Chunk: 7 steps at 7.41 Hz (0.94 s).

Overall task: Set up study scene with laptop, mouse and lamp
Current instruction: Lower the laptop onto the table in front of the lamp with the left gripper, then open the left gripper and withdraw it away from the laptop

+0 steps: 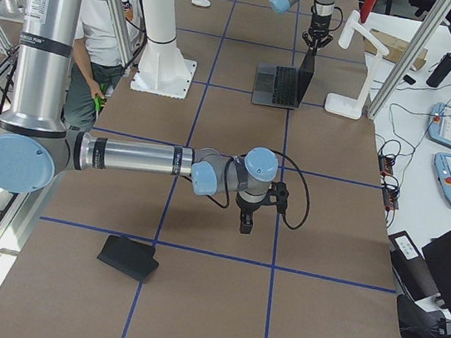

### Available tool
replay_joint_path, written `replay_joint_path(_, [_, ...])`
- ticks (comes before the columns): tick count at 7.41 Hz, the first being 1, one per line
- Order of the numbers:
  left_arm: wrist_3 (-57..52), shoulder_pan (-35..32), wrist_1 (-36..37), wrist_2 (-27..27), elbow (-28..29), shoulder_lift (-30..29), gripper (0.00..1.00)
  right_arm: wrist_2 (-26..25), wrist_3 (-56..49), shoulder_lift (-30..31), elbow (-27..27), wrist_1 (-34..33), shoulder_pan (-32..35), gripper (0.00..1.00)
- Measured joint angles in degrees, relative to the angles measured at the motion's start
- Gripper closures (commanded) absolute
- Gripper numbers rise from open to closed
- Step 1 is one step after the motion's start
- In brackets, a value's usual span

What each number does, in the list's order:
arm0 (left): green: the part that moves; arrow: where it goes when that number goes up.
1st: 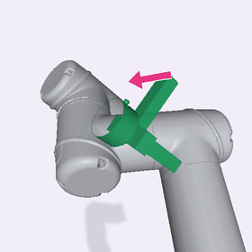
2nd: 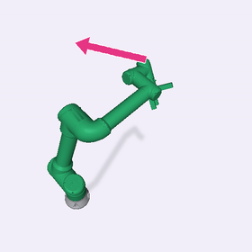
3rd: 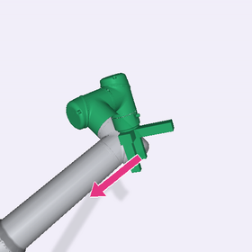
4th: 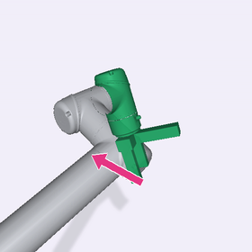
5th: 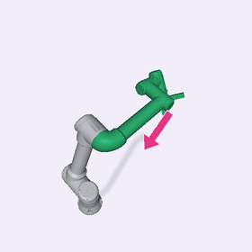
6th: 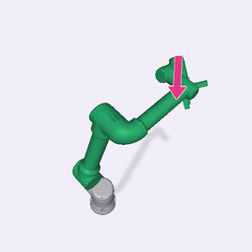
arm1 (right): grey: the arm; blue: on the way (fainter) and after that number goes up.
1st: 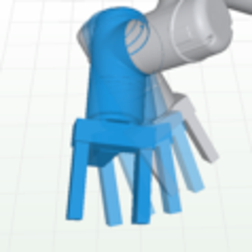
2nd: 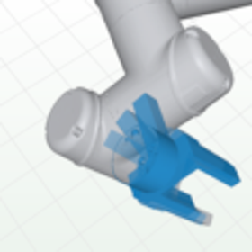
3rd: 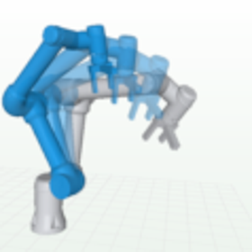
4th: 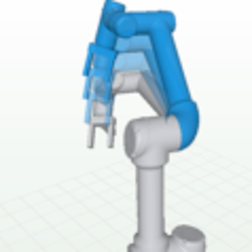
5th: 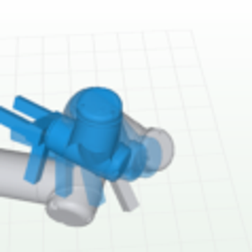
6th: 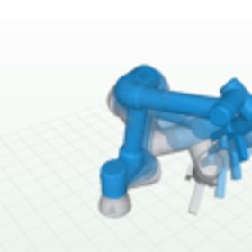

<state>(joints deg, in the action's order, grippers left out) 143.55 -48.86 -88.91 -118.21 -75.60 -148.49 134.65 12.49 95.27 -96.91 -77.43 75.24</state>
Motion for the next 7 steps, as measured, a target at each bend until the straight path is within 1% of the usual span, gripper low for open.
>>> replay_joint_path(1, [-0.1, 0.0, -0.2, 0.0, 0.0, 0.0, 0.38, 0.0, 0.0, 0.0, 0.0, 0.0, 0.0, 0.01])
replay_joint_path(2, [-0.3, 0.0, -0.2, 0.0, 0.0, 0.1, 0.16, 0.0, 0.0, 0.0, 0.1, 0.1, 0.0, 0.01])
replay_joint_path(4, [-0.5, -0.1, 0.5, -0.1, -1.8, 1.0, 0.13, 0.0, 0.0, 0.0, 0.1, 0.0, 0.0, 0.01])
replay_joint_path(5, [-0.6, -0.1, 1.4, -0.2, -5.5, 3.1, 0.02, 0.0, 0.0, 0.0, 0.1, 0.1, 0.0, 0.01])
replay_joint_path(7, [-2.1, -0.1, 4.5, -0.4, -18.9, 11.5, 0.01, 0.1, 0.1, -0.2, -0.1, 0.0, 0.0, 0.01])
